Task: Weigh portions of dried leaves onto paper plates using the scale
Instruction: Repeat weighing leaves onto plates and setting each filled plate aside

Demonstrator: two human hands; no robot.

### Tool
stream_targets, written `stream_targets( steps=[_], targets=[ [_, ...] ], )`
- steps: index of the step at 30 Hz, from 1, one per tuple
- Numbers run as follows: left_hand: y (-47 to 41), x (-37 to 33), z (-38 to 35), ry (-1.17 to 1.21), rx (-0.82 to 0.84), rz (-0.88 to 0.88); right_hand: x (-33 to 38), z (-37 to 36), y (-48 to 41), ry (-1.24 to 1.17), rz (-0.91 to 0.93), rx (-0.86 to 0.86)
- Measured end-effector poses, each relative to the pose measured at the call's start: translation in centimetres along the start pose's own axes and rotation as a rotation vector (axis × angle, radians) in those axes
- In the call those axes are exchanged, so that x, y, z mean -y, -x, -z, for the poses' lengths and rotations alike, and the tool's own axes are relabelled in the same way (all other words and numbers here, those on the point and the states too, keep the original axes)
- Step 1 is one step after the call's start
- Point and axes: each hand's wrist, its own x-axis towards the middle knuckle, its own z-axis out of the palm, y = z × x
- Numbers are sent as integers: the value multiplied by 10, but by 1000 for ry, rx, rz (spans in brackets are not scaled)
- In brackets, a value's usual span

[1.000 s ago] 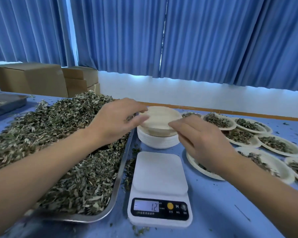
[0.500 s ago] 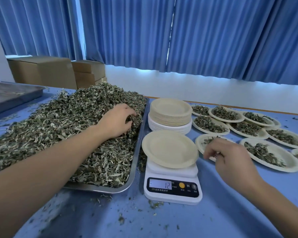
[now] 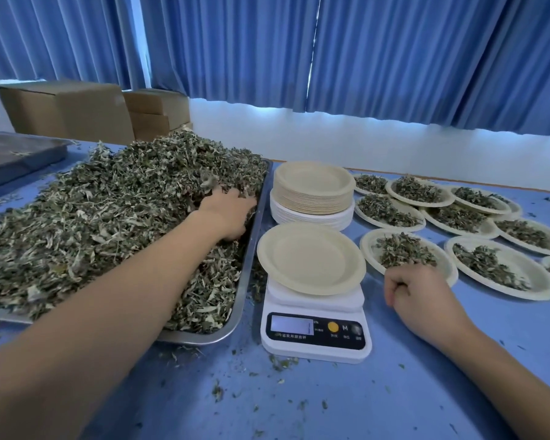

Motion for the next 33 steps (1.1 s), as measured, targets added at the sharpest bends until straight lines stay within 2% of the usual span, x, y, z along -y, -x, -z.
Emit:
stream_targets(
  steps=[7,13,19,22,25,29,33],
  targets=[
    [32,-21,24,-87,-168,15,-3,2,2,-49,-29,2],
    [58,-3,49,198,-180,83,-1,2,2,-62,-18,7],
    [68,9,76,295,-92,44,0,3,2,-79,-6,11],
    [68,12,80,384,-104,10,0,4,2,-81,-11,10],
    [69,5,80,630,-132,-86,-1,4,2,-85,-14,15],
    [75,-27,75,949,-5,-219,-2,3,1,-88,-12,25],
    [76,-51,71,905,105,-312,-3,4,2,-113,0,28]
  ],
)
